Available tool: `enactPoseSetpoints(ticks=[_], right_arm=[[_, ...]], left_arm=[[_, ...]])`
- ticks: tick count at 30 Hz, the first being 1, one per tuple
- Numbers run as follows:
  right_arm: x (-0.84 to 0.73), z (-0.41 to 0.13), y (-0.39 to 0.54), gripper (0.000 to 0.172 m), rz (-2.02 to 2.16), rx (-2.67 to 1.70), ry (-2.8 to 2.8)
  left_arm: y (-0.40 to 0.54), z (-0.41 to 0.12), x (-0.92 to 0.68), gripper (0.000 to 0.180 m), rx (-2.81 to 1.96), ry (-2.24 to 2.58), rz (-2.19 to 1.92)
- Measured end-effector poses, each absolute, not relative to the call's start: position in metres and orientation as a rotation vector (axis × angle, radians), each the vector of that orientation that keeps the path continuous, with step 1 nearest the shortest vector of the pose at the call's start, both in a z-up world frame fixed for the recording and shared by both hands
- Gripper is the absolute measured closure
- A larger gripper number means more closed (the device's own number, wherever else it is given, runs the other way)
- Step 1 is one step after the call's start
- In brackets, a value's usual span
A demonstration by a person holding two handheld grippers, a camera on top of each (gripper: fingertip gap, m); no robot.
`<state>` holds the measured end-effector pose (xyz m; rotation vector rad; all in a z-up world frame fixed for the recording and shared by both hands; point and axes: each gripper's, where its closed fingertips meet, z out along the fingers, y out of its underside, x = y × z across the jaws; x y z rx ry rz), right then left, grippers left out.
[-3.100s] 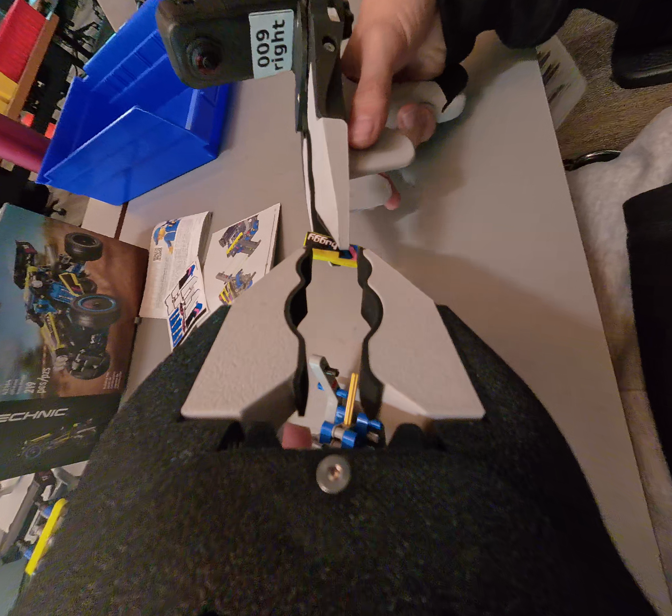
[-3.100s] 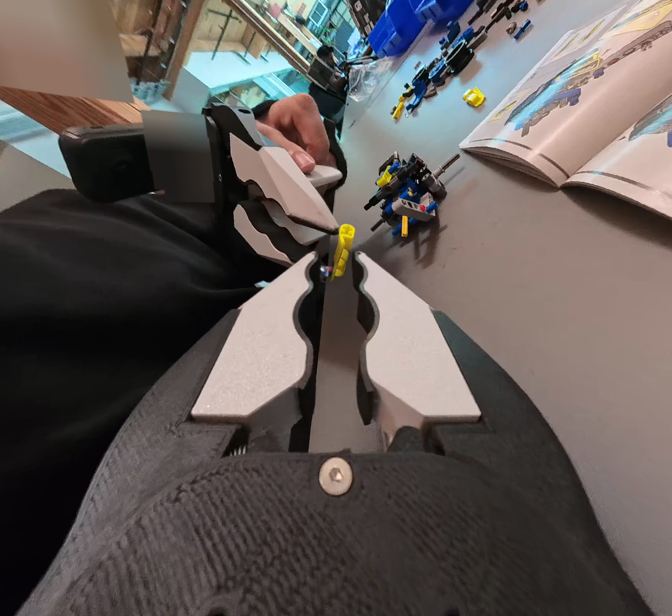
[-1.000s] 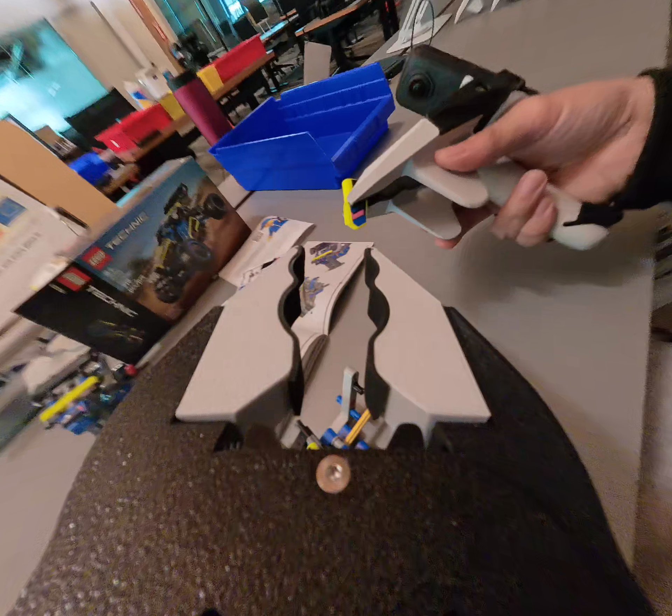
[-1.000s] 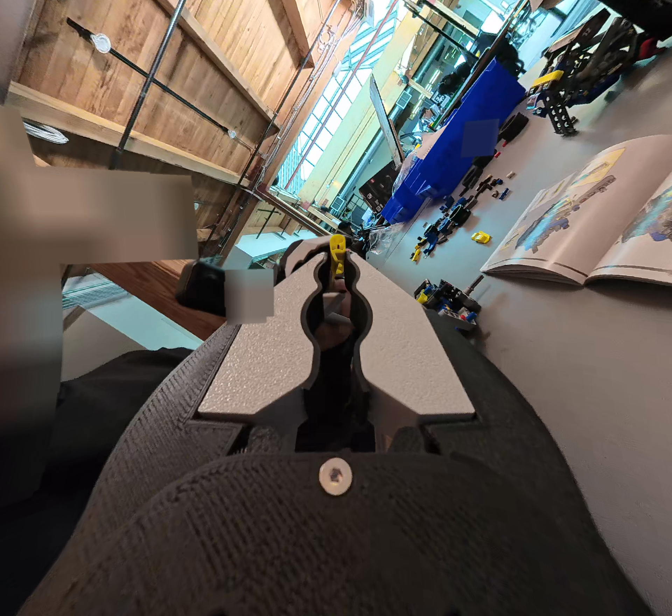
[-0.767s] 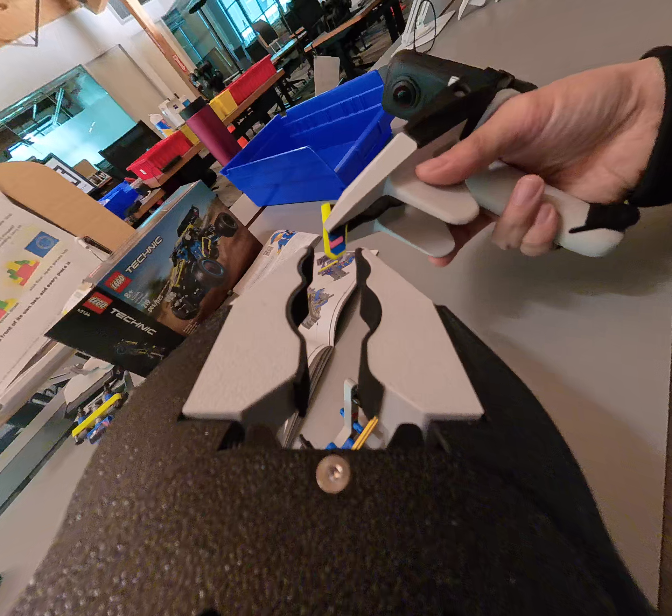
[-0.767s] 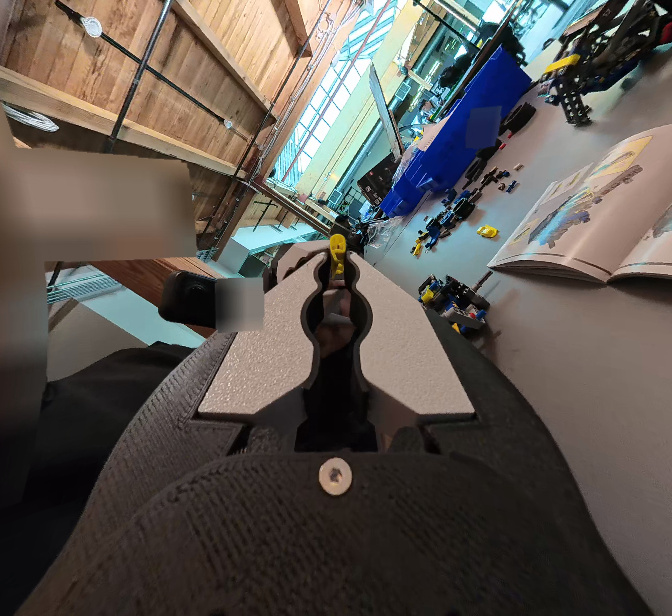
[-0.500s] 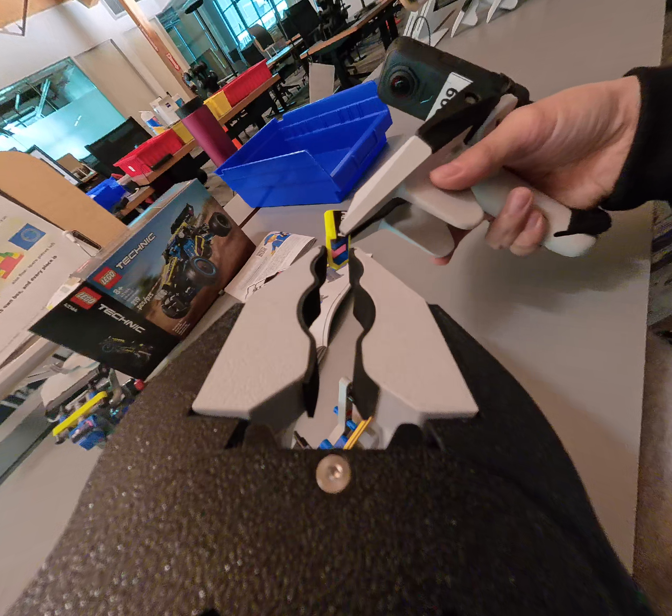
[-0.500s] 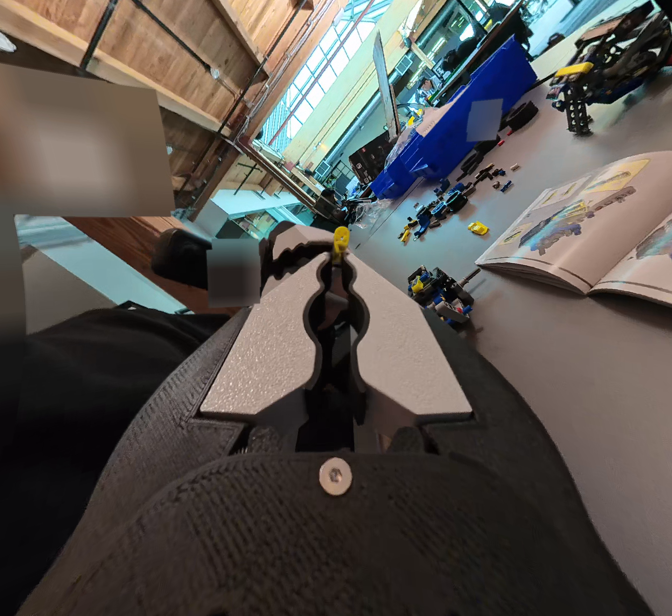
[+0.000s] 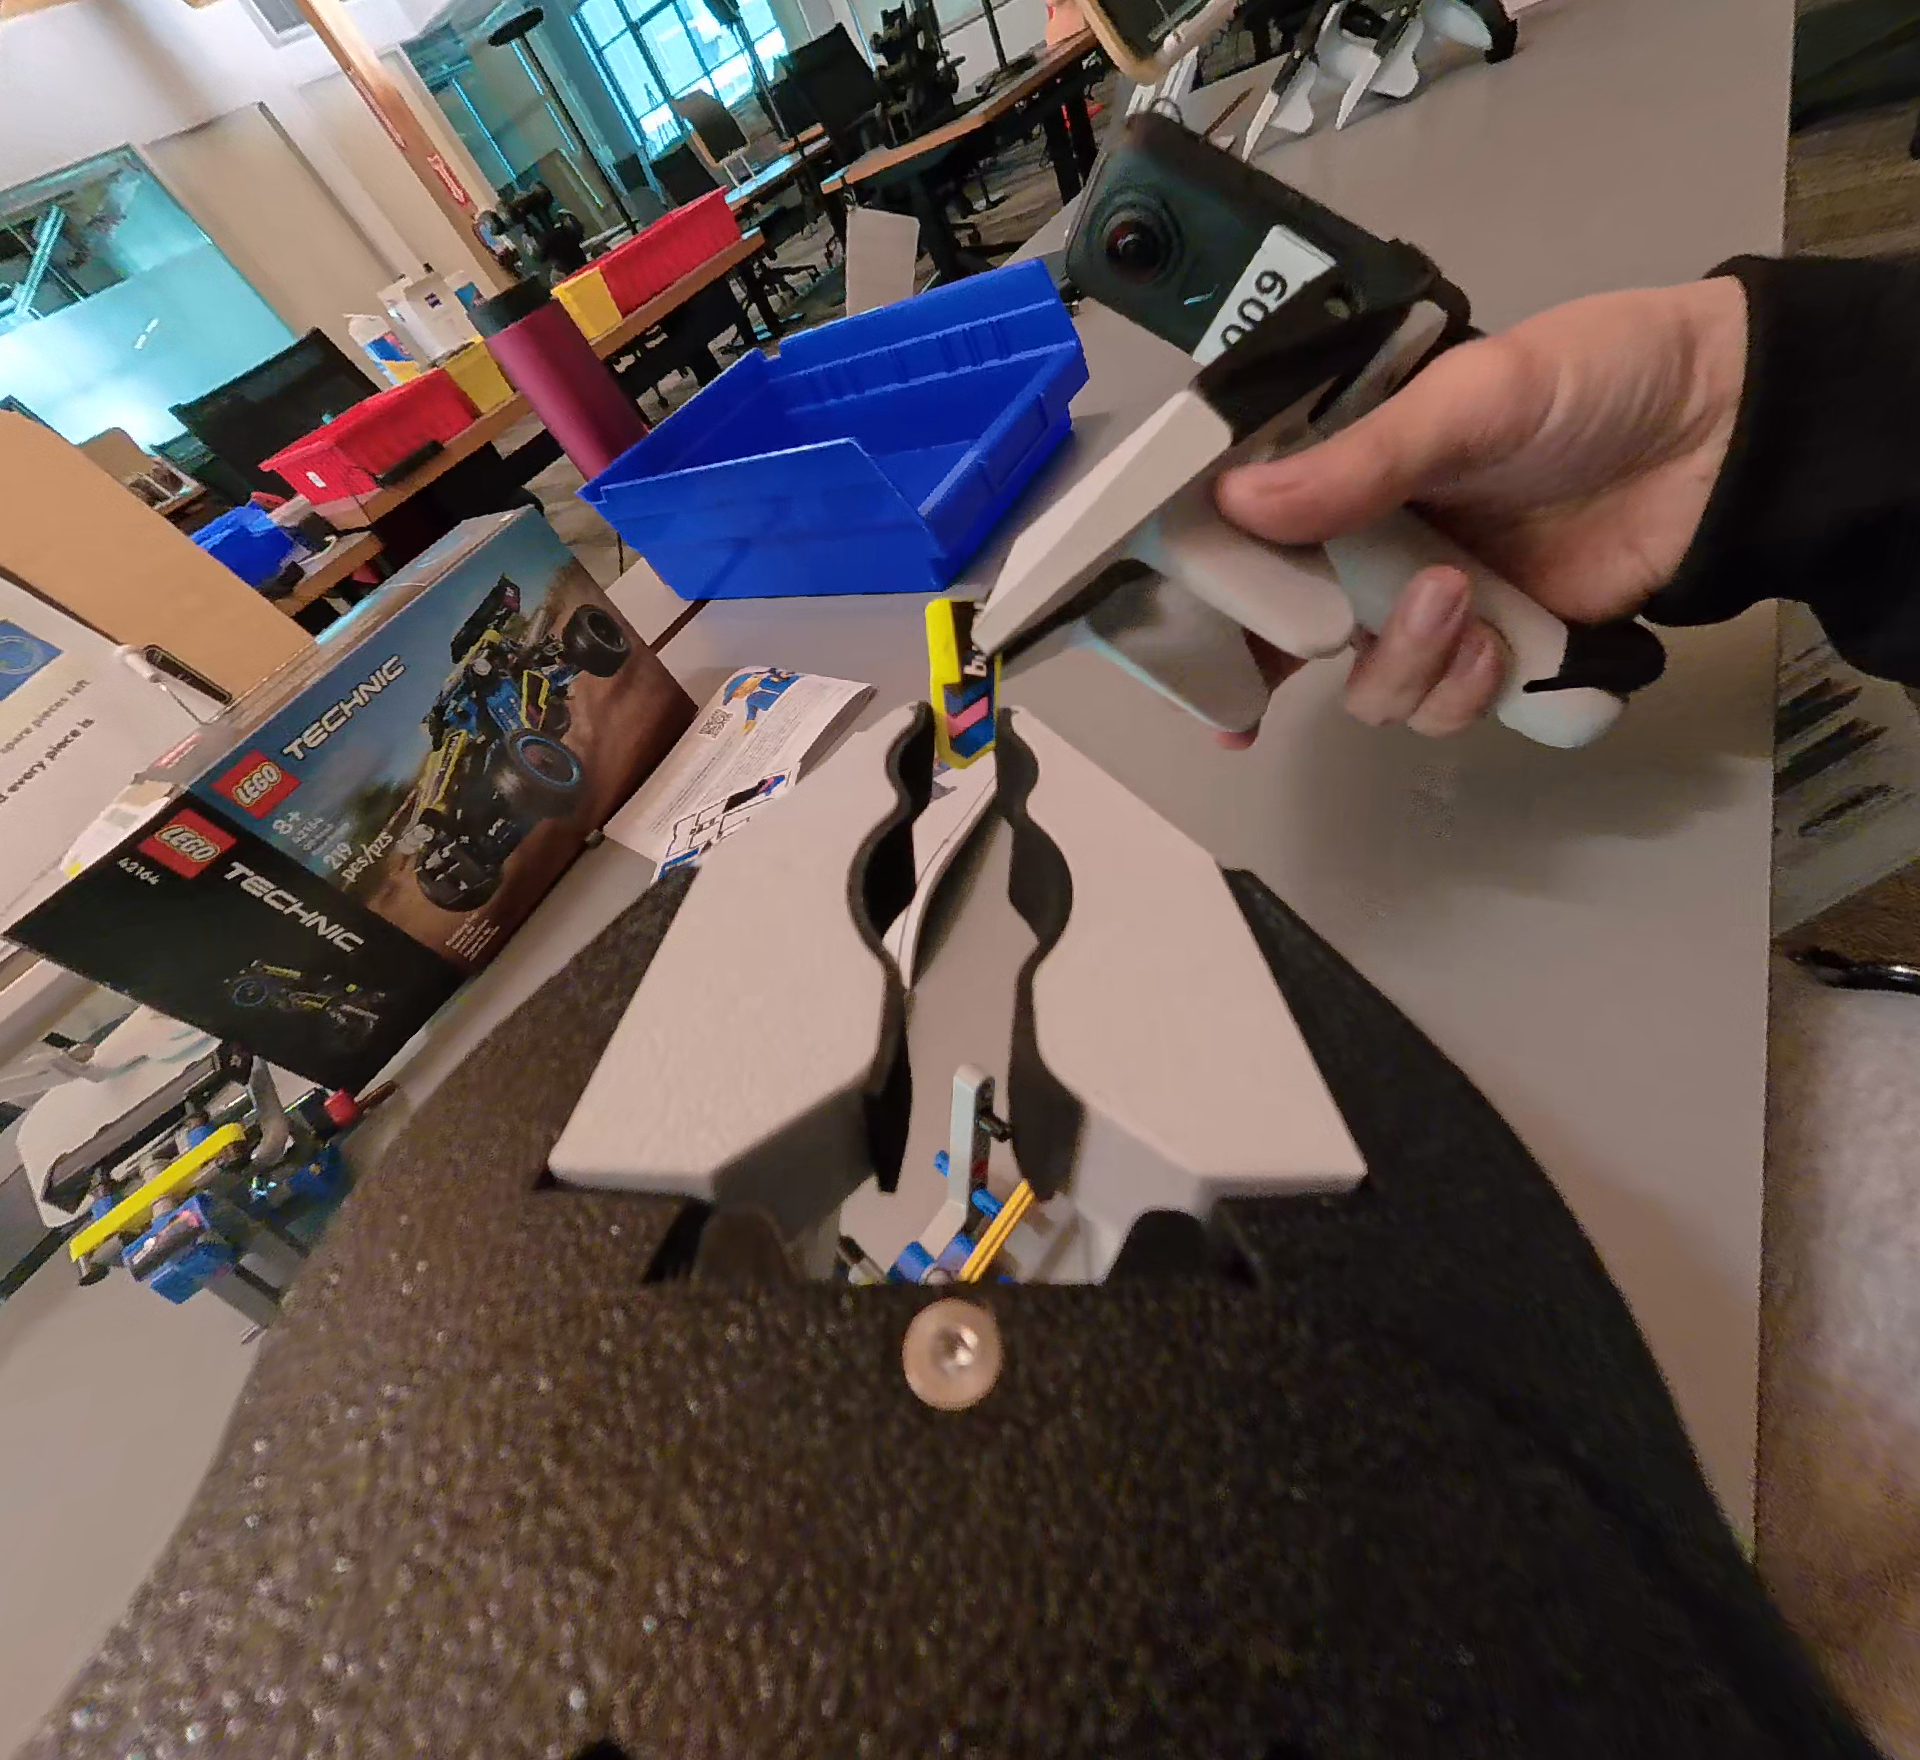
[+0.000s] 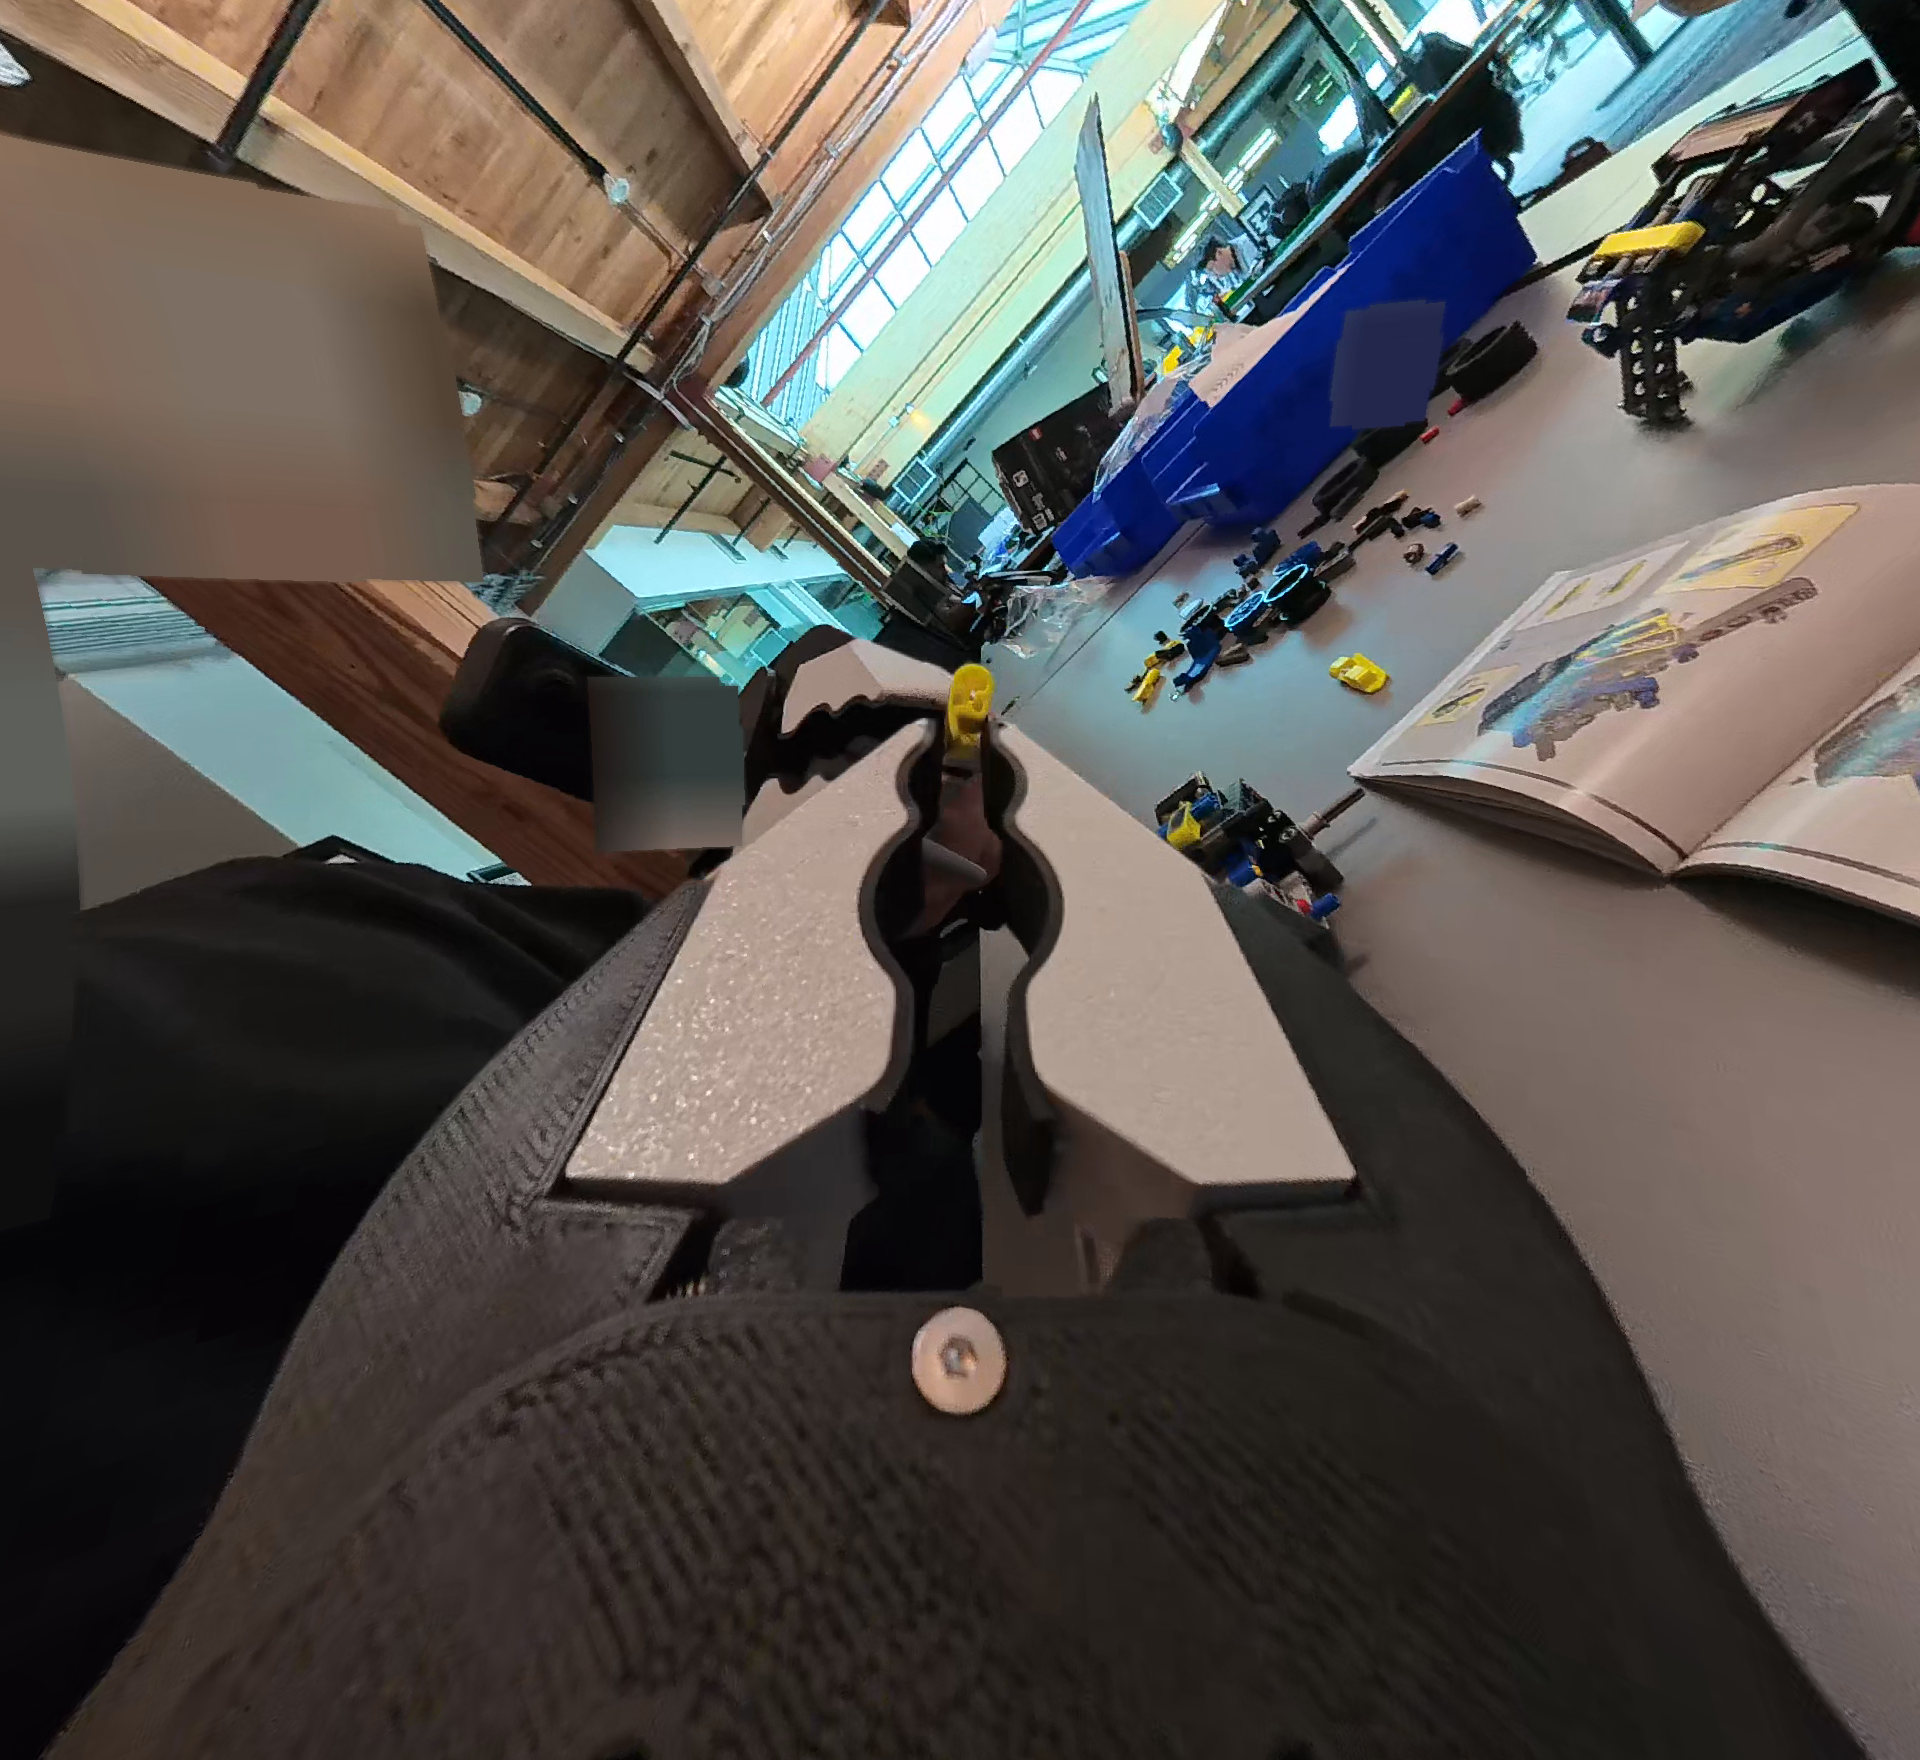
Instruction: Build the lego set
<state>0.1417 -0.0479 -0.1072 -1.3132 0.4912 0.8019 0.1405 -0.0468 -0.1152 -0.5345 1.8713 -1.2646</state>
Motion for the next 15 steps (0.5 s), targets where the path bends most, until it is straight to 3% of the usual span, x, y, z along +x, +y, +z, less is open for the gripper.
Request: enactPoseSetpoints(ticks=[15], right_arm=[[0.149, -0.118, -0.058, 0.172, 0.728, -1.389, 0.473]], left_arm=[[-0.032, -0.118, 0.136, 0.172, -0.497, 1.903, -1.2]])
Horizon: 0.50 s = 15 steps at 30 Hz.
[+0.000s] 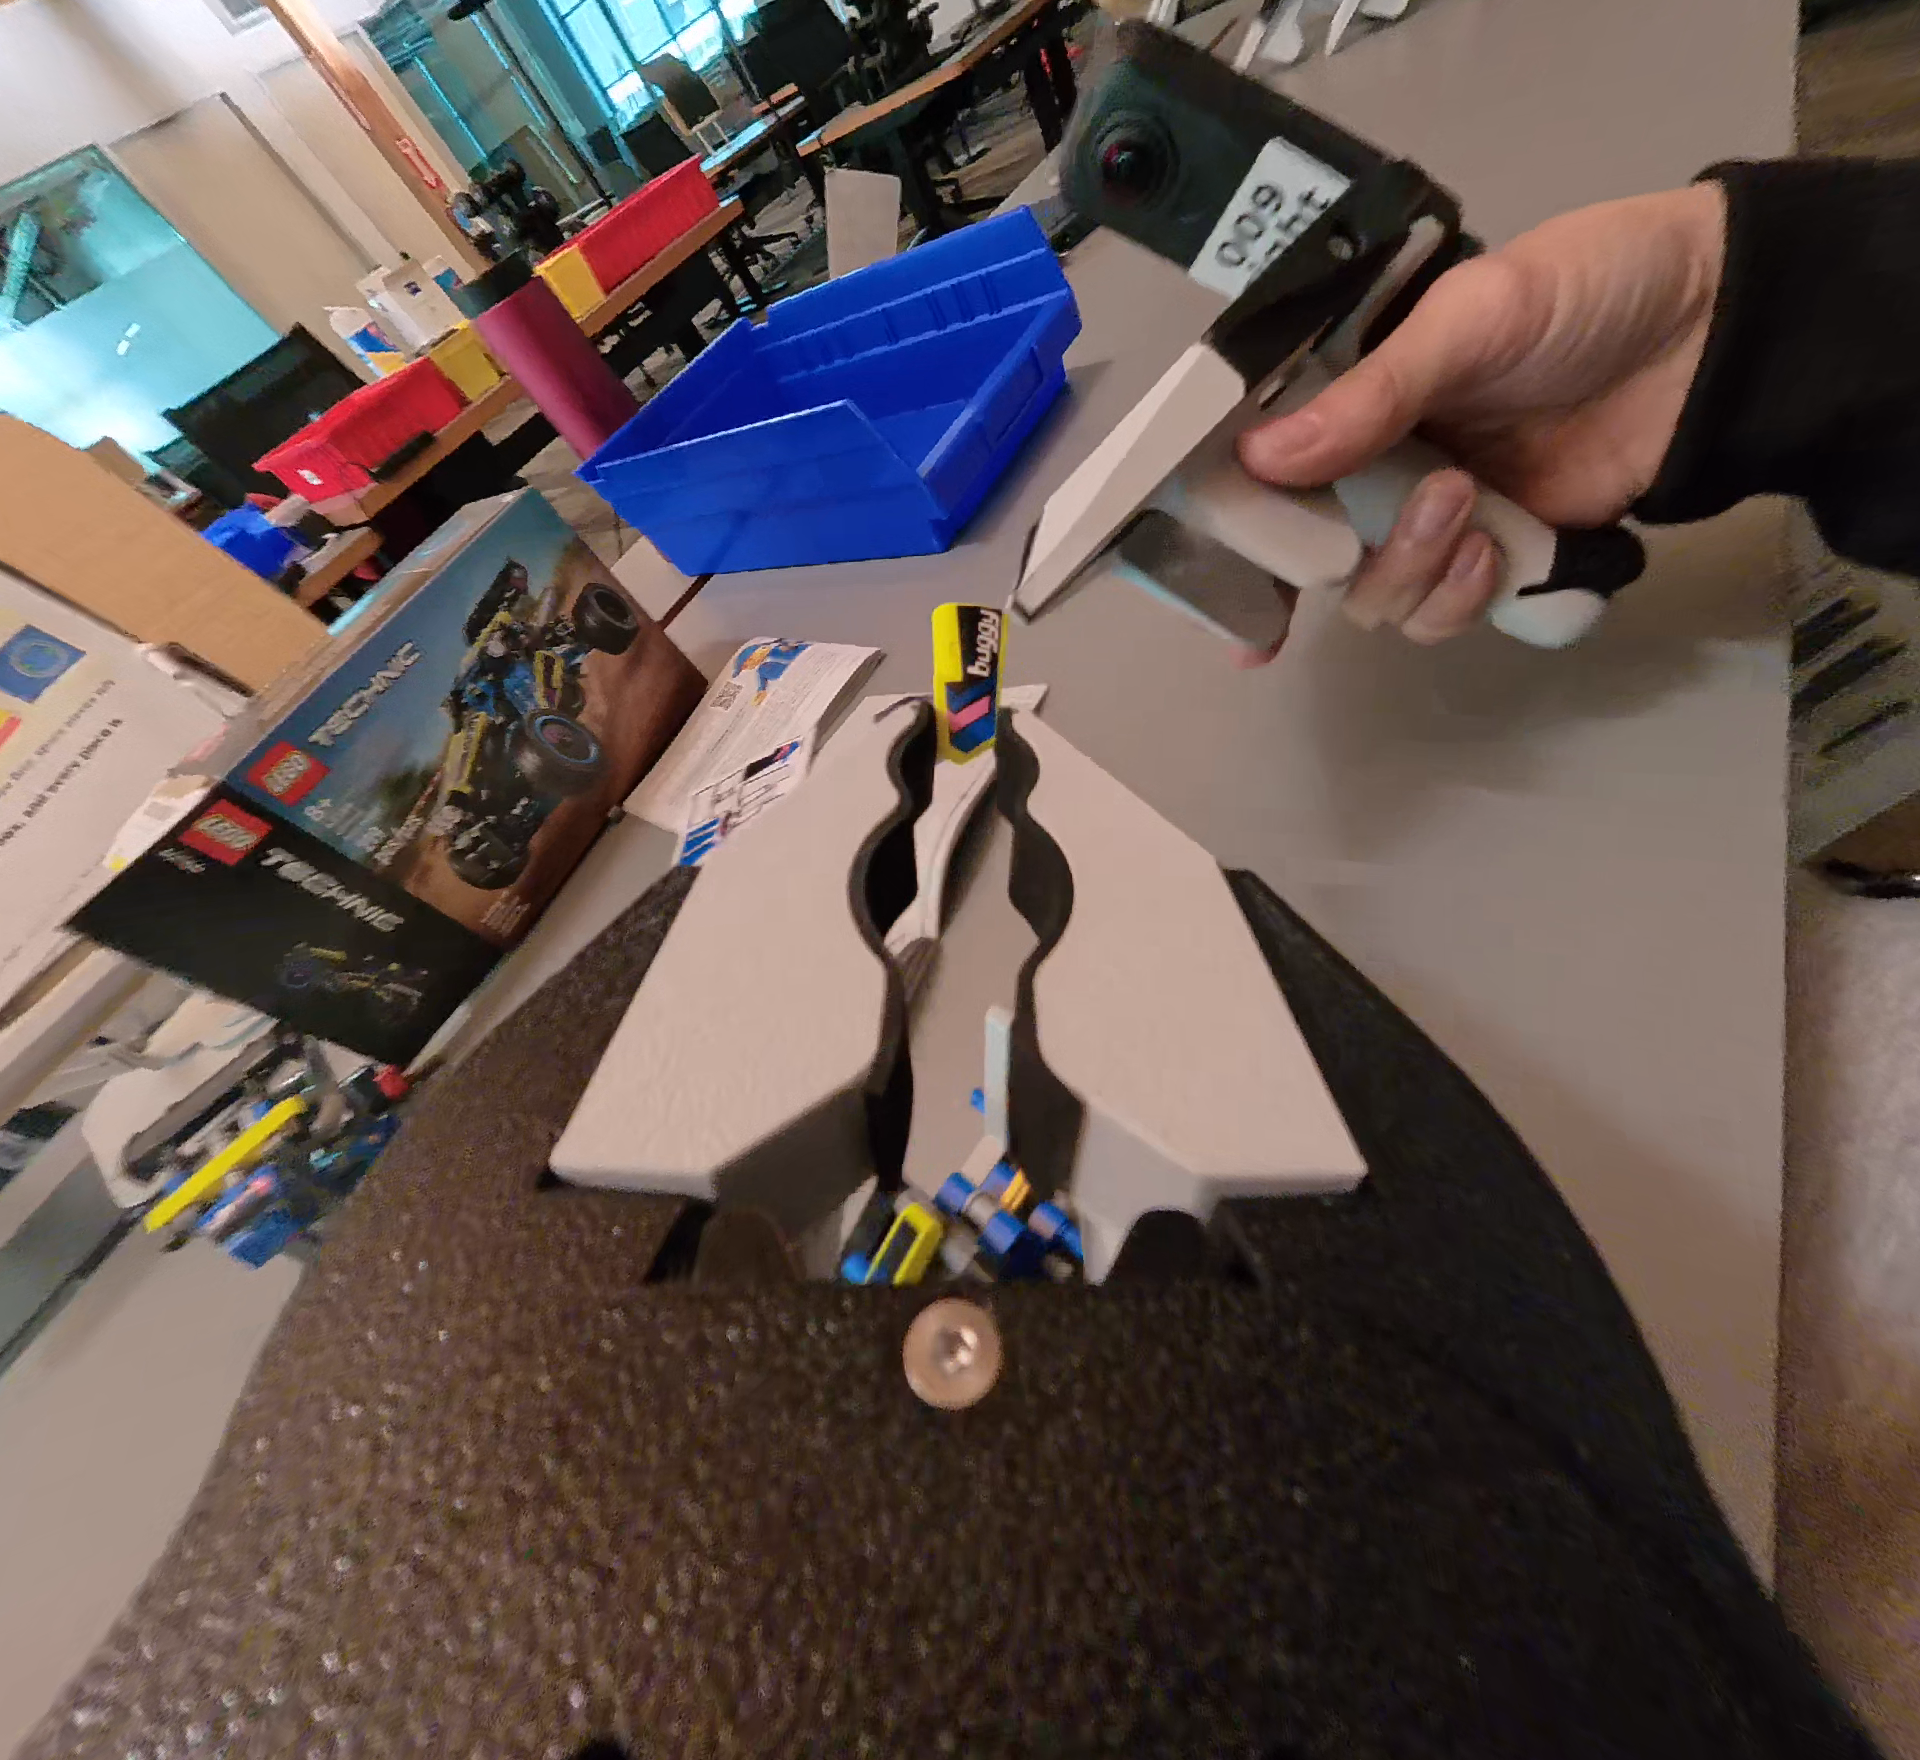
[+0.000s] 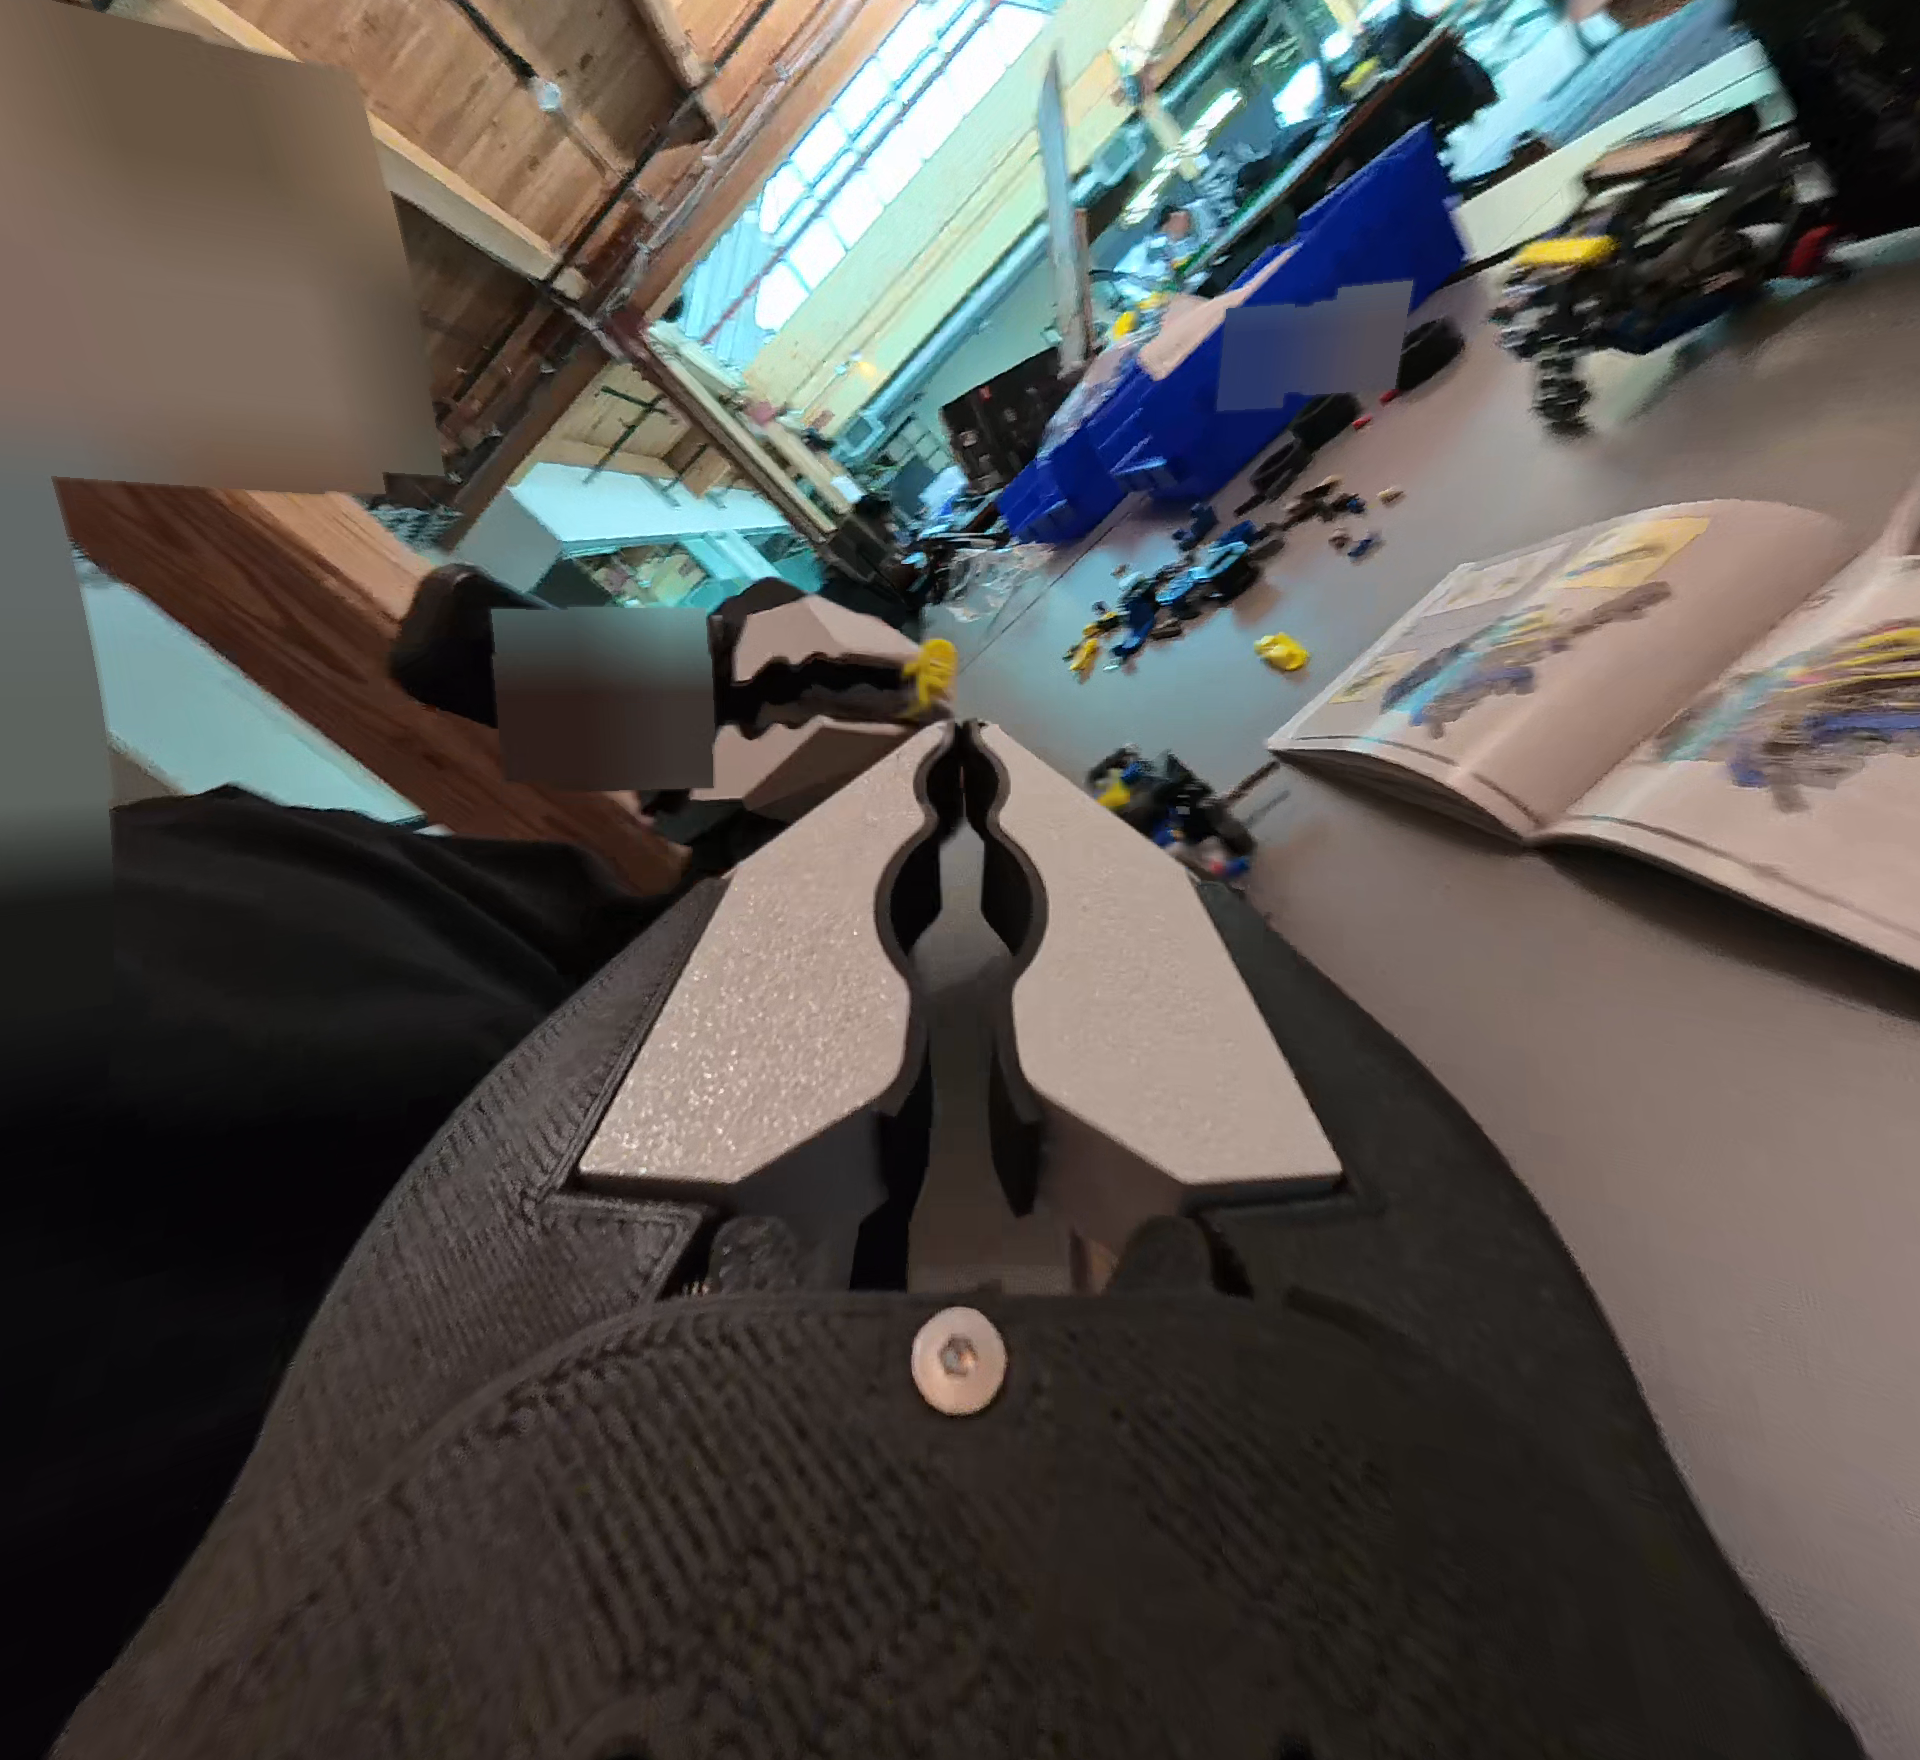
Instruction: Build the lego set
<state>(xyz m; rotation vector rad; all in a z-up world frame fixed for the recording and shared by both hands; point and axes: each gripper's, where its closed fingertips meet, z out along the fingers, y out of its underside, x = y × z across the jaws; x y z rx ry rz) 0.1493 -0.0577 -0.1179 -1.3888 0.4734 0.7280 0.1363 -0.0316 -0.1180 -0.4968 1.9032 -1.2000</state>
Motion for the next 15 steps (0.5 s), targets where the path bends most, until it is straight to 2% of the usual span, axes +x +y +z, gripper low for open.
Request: enactPoseSetpoints(ticks=[5, 8, 15], right_arm=[[0.175, -0.145, -0.073, 0.172, 0.478, -1.56, 0.501], [0.183, -0.157, -0.075, 0.165, 0.332, -1.664, 0.481], [0.193, -0.206, -0.076, 0.149, 0.066, -2.041, 0.401]], left_arm=[[0.028, -0.11, 0.145, 0.173, -0.589, 1.833, -1.073], [0.07, -0.114, 0.154, 0.173, -0.702, 1.823, -1.02], [0.14, -0.18, 0.177, 0.172, -0.96, 2.016, -0.912]])
